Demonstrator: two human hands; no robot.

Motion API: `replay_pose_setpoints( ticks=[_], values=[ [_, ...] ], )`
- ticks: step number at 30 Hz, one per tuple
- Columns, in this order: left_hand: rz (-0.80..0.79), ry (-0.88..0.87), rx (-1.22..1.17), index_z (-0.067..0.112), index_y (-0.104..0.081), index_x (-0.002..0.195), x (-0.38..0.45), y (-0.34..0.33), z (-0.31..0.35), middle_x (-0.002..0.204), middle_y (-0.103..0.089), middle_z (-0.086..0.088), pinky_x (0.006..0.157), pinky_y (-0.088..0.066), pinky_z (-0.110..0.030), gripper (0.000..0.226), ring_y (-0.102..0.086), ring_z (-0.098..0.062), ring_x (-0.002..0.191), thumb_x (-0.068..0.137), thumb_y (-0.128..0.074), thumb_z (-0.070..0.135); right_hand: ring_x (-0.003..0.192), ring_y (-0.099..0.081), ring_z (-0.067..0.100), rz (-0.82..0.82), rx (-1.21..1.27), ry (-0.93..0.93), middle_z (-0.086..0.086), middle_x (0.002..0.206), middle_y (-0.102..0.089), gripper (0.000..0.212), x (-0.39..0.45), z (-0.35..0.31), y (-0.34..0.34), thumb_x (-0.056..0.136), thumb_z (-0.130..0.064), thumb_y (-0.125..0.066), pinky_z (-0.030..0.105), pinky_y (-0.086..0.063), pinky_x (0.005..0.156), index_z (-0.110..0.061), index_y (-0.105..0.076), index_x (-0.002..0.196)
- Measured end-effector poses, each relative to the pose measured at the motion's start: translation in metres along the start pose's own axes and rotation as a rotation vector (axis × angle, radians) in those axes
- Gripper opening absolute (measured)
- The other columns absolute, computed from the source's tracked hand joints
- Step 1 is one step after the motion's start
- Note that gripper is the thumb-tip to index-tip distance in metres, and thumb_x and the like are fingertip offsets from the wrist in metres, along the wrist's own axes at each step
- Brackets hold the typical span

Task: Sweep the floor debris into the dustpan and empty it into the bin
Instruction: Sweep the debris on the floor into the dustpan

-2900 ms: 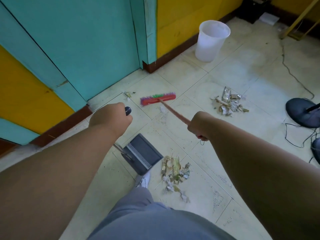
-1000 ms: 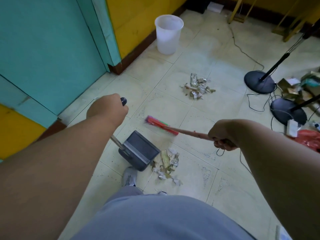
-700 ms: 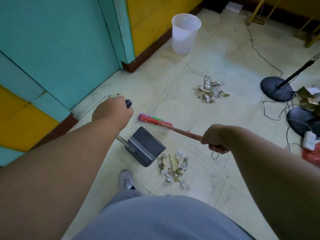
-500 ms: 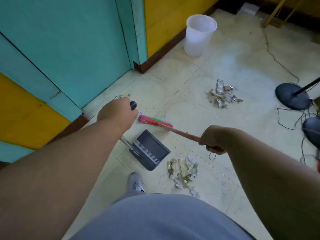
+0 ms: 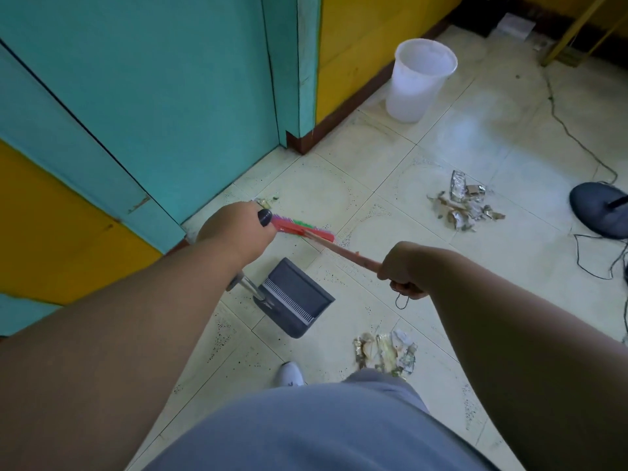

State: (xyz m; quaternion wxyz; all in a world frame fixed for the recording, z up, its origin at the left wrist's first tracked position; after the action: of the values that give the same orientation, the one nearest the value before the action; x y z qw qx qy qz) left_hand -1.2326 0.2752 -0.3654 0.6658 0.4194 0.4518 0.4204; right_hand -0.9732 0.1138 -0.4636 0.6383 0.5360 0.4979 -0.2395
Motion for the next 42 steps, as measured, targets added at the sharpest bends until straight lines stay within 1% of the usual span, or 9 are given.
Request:
replay_pose_setpoints(
  ticks=[11, 17, 21, 24, 27, 32, 37, 39, 42],
  values=[
    [0.041, 0.163, -0.027, 0.016, -0.037, 0.063, 0.057, 0.017, -0.058, 0.062, -0.042, -0.007, 0.051, -0.026, -0.028, 0.033, -0.037, -0.02, 0.054, 0.088, -0.051, 0.03, 0.048, -0.04, 0.01, -0.024, 0.13, 0.11, 0.005, 0.062, -0.046, 0.01, 0.024, -0.108, 0.008, 0.093, -0.011, -0.055, 0.008, -0.033, 0.033, -0.003, -0.051, 0.091],
    [0.09, 0.26, -0.01, 0.012, -0.047, 0.065, 0.102, 0.035, -0.083, 0.061, -0.049, -0.009, 0.051, -0.033, -0.029, 0.032, -0.044, -0.021, 0.055, 0.089, -0.054, 0.031, 0.056, -0.047, 0.016, 0.061, -0.191, 0.285, 0.01, 0.073, -0.052, 0.025, 0.053, -0.236, 0.034, 0.094, -0.01, -0.05, 0.023, -0.041, 0.052, -0.002, -0.05, 0.118],
    [0.067, 0.296, -0.023, 0.015, -0.05, 0.068, 0.137, 0.039, -0.088, 0.062, -0.049, -0.001, 0.058, -0.035, -0.029, 0.027, -0.049, -0.024, 0.064, 0.09, -0.055, 0.029, 0.068, -0.057, 0.019, 0.125, -0.301, 0.385, 0.012, 0.089, -0.059, 0.025, 0.07, -0.309, 0.047, 0.091, -0.005, -0.057, 0.024, -0.054, 0.065, -0.001, -0.049, 0.114],
    [0.084, 0.393, -0.023, 0.011, -0.047, 0.067, 0.158, 0.039, -0.1, 0.064, -0.051, -0.01, 0.055, -0.035, -0.031, 0.031, -0.049, -0.026, 0.062, 0.091, -0.051, 0.03, 0.075, -0.059, 0.017, 0.158, -0.341, 0.447, 0.011, 0.097, -0.06, 0.024, 0.088, -0.353, 0.057, 0.091, -0.007, -0.061, 0.025, -0.058, 0.076, -0.003, -0.049, 0.112],
    [0.063, 0.428, -0.034, 0.016, -0.051, 0.073, 0.174, 0.033, -0.104, 0.066, -0.051, -0.002, 0.056, -0.039, -0.031, 0.028, -0.05, -0.025, 0.065, 0.092, -0.051, 0.036, 0.082, -0.061, 0.017, 0.193, -0.376, 0.484, 0.01, 0.092, -0.056, 0.022, 0.107, -0.391, 0.068, 0.091, -0.007, -0.062, 0.028, -0.058, 0.082, -0.006, -0.045, 0.104],
    [0.104, 0.541, -0.021, 0.011, -0.046, 0.071, 0.179, 0.026, -0.12, 0.064, -0.05, -0.009, 0.052, -0.031, -0.03, 0.031, -0.05, -0.026, 0.064, 0.094, -0.051, 0.032, 0.074, -0.057, 0.018, 0.131, -0.437, 0.393, 0.014, 0.102, -0.06, 0.031, 0.139, -0.412, 0.065, 0.091, -0.004, -0.062, 0.024, -0.057, 0.072, -0.003, -0.049, 0.119],
    [0.13, 0.552, -0.052, 0.017, -0.037, 0.064, 0.175, 0.024, -0.133, 0.058, -0.041, -0.005, 0.05, -0.026, -0.029, 0.035, -0.044, -0.025, 0.06, 0.092, -0.052, 0.031, 0.097, -0.066, 0.02, 0.139, -0.531, 0.458, 0.015, 0.111, -0.06, 0.038, 0.144, -0.421, 0.051, 0.091, -0.005, -0.062, 0.03, -0.058, 0.085, -0.004, -0.048, 0.126],
    [0.131, 0.528, -0.042, 0.017, -0.035, 0.064, 0.17, 0.024, -0.134, 0.057, -0.039, -0.005, 0.051, -0.027, -0.029, 0.036, -0.042, -0.024, 0.059, 0.093, -0.051, 0.031, 0.086, -0.063, 0.018, 0.139, -0.551, 0.466, 0.014, 0.11, -0.06, 0.036, 0.138, -0.42, 0.05, 0.092, -0.005, -0.061, 0.026, -0.056, 0.085, -0.005, -0.047, 0.126],
    [0.124, 0.51, -0.029, 0.016, -0.032, 0.062, 0.159, 0.022, -0.138, 0.057, -0.038, -0.005, 0.05, -0.025, -0.029, 0.04, -0.04, -0.022, 0.058, 0.095, -0.05, 0.031, 0.065, -0.05, 0.015, 0.098, -0.56, 0.42, 0.01, 0.09, -0.054, 0.021, 0.123, -0.402, 0.048, 0.096, -0.006, -0.054, 0.021, -0.049, 0.07, -0.006, -0.043, 0.114]
  ],
)
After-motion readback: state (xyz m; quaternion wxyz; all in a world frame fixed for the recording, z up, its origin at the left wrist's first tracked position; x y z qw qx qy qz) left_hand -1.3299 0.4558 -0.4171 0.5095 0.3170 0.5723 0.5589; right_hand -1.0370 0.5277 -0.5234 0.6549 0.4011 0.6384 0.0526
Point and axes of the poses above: each hand's wrist, its own x-axis towards the middle knuckle, its own y-axis out of the back of the hand, z = x × y, the point moved 9 cm from there along x, towards the middle knuckle
